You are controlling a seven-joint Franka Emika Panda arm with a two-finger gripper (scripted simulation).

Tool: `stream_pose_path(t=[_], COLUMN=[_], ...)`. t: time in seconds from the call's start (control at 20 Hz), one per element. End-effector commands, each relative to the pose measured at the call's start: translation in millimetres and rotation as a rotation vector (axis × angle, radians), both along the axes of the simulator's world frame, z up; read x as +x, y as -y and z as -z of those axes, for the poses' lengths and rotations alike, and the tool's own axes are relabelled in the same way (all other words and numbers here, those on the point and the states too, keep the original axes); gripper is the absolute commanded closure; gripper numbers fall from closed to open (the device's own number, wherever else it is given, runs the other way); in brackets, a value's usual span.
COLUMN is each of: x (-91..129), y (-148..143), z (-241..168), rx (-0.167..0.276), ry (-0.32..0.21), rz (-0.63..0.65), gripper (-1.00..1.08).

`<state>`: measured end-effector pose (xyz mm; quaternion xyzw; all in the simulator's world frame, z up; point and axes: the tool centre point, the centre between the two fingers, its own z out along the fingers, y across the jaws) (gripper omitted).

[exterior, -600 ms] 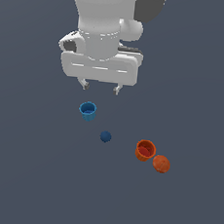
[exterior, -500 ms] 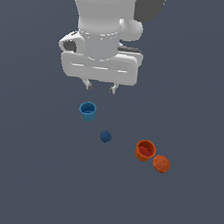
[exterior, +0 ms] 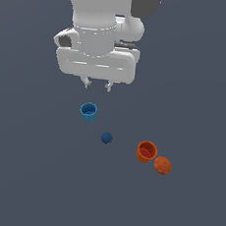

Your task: Pick up a designated object from a clutter of objects.

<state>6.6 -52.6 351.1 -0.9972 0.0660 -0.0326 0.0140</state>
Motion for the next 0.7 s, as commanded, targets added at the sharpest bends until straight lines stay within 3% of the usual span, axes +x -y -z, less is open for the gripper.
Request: stream_pose_path(t=[0.0, 0.65], x=[0, -2], y=[0, 10], z=[1, 29], rx=[0.001, 0.028], ry=[-0.001, 0.002], rz=[-0.003, -0.105], gripper=[-0.20, -0.20])
